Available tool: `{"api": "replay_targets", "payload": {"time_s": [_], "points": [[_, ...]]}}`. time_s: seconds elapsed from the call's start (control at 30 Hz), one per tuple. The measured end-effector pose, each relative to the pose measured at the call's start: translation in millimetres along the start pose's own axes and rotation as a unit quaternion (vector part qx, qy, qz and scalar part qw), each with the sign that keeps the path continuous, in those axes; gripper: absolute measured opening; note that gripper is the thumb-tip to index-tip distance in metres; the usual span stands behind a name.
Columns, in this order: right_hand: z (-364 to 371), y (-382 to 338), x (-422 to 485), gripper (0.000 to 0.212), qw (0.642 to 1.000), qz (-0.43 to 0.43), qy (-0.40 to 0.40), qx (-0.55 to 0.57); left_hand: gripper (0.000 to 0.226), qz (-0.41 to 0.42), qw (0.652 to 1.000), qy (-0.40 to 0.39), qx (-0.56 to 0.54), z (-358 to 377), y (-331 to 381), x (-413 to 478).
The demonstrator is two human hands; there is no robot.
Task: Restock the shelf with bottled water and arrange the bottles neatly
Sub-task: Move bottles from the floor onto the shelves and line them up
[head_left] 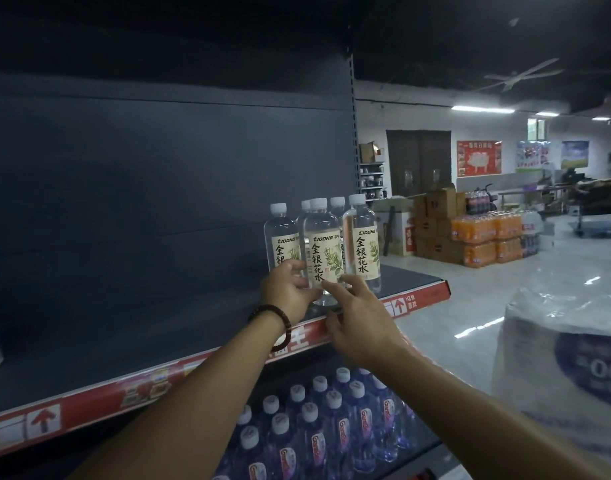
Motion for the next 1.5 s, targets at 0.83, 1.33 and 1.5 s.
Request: {"api": "replay_targets", "payload": {"time_s": [0.83, 1.33, 1.5], "points": [[-6.4, -10.0, -6.7, 0.053, 0.999, 0.028, 0.031, -0.03, 0.04, 0.049, 0.998, 0.007, 0.027, -4.7, 15.9, -15.8], [61.6, -307.6, -11.9, 0.039, 0.957, -0.182, -0.07, 0.215, 0.027, 0.139, 0.922, 0.254, 0.257, -331.9, -13.3, -199.0], [79.0, -414.2, -17.9, 0.034, 0.921, -0.157, -0.127, 0.335, 0.043, 0.115, 0.87, 0.379, 0.293, -410.2, -31.6, -250.9]]}}
Point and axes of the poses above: each hand's wrist, its own x-axis towards the middle knuckle, its own z-axis out of the palm, y = z × x, the point moved 3 cm from there along x, towards the middle knuckle, and after that the axes turned 7 degrees about -x, right-handed, at the moved point
